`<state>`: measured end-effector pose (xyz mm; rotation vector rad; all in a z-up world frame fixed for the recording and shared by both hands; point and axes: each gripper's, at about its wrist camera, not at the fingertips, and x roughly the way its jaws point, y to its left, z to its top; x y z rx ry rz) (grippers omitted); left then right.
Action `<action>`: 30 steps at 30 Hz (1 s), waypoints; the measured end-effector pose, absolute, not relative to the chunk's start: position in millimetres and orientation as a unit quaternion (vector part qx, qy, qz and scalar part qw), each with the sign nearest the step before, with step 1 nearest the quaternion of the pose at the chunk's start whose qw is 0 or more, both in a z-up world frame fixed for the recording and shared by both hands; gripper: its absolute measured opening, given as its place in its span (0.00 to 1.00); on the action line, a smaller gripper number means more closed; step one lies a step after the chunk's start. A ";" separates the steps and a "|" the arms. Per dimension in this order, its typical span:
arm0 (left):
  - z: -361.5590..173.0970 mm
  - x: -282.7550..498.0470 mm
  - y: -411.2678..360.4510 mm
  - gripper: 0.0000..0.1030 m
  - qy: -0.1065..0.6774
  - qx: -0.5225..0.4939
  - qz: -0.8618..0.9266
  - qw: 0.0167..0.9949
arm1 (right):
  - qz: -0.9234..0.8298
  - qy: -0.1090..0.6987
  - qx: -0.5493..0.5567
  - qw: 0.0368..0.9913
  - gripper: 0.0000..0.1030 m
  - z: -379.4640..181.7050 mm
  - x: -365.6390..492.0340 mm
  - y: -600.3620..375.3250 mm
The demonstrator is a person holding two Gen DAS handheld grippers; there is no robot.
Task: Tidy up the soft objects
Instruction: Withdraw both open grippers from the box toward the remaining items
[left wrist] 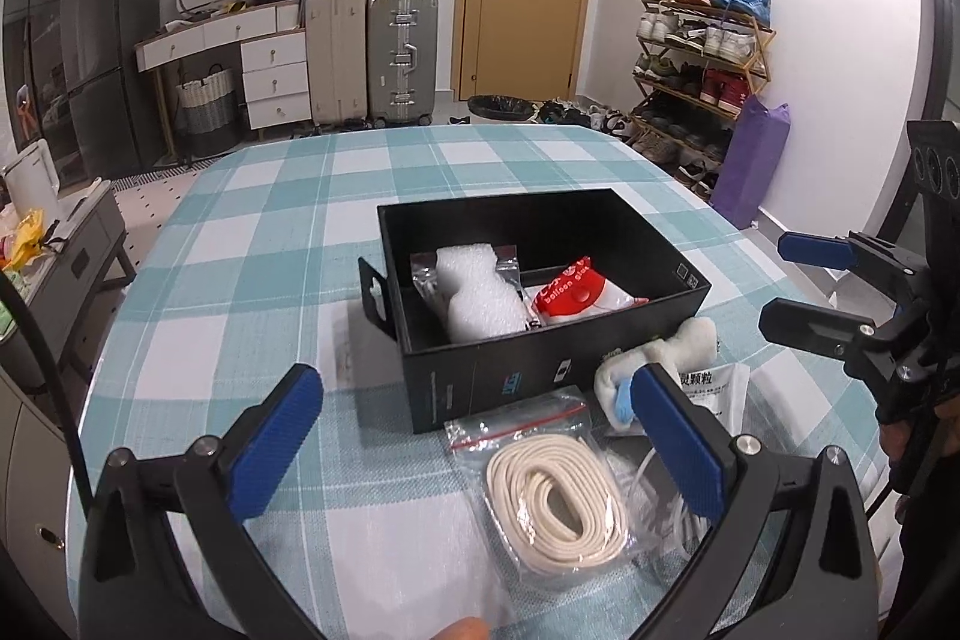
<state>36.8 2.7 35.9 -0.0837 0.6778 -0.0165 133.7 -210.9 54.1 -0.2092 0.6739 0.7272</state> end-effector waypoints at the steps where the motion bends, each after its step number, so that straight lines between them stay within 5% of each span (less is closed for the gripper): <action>1: 35.4 37.3 2.8 1.00 0.334 -0.042 -0.007 0.942 | 0.349 0.324 -0.100 0.874 0.99 53.6 133.1 -211.2; 30: -11.0 34.9 -26.6 1.00 0.413 -0.008 -0.013 0.911 | 0.348 0.383 -0.091 0.851 0.99 24.3 144.2 -194.5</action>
